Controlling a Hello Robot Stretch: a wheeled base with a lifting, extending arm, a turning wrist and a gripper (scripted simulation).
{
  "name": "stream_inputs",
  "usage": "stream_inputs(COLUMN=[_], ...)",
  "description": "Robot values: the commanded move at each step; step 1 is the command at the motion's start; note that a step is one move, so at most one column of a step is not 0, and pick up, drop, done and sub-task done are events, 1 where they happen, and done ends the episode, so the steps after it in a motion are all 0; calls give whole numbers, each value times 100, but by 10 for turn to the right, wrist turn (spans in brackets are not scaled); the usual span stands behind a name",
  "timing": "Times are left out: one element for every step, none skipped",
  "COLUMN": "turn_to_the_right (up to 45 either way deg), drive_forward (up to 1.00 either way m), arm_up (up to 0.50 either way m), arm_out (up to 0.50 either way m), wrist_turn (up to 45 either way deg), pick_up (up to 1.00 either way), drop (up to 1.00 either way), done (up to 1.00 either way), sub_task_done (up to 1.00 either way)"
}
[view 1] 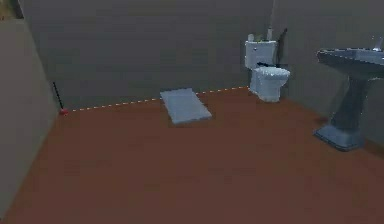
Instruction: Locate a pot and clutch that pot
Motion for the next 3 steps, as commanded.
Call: stream_inputs(turn_to_the_right=[-210,0,-330], drive_forward=[0,50,0], arm_up=[0,0,0], arm_out=[0,0,0], wrist_turn=[0,0,0], pick_up=[0,0,0], drop=[0,0,0], done=[0,0,0], sub_task_done=[0,0,0])
